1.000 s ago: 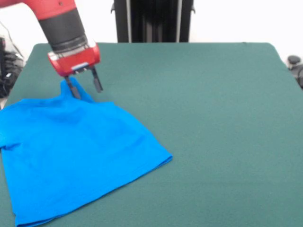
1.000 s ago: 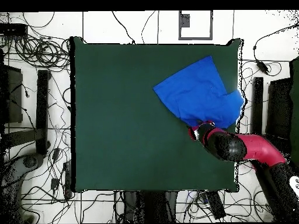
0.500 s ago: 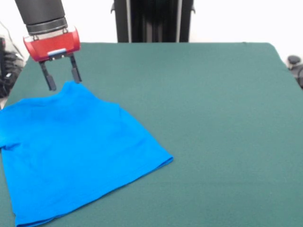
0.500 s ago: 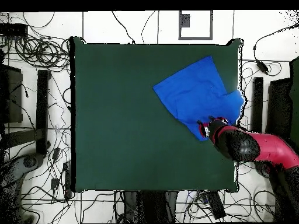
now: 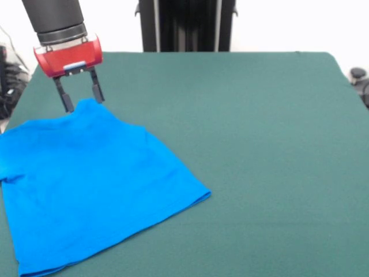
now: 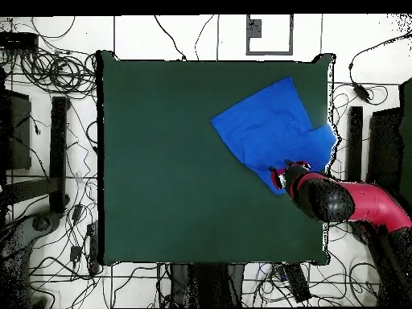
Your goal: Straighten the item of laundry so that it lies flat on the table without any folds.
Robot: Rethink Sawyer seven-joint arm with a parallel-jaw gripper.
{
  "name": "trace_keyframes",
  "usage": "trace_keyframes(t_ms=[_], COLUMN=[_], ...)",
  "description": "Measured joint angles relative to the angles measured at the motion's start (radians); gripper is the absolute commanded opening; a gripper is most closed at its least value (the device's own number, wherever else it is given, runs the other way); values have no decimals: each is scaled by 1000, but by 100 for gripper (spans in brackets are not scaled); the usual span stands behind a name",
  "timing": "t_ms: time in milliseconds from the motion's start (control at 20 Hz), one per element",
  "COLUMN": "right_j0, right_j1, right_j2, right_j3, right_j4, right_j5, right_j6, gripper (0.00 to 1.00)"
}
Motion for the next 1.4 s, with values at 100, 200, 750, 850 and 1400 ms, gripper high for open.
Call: trace_keyframes(t_ms=[100,200,750,850,1400], right_j0=[1,2,36,49,123], right_j1=[0,0,1,1,1], right_j2=[0,0,-21,-31,-88], right_j3=[0,0,1,1,1], right_j4=[0,0,-4,-5,-5], right_j5=[0,0,-42,-53,-114], right_j6=[0,0,0,0,0], gripper=[100,100,100,100,100])
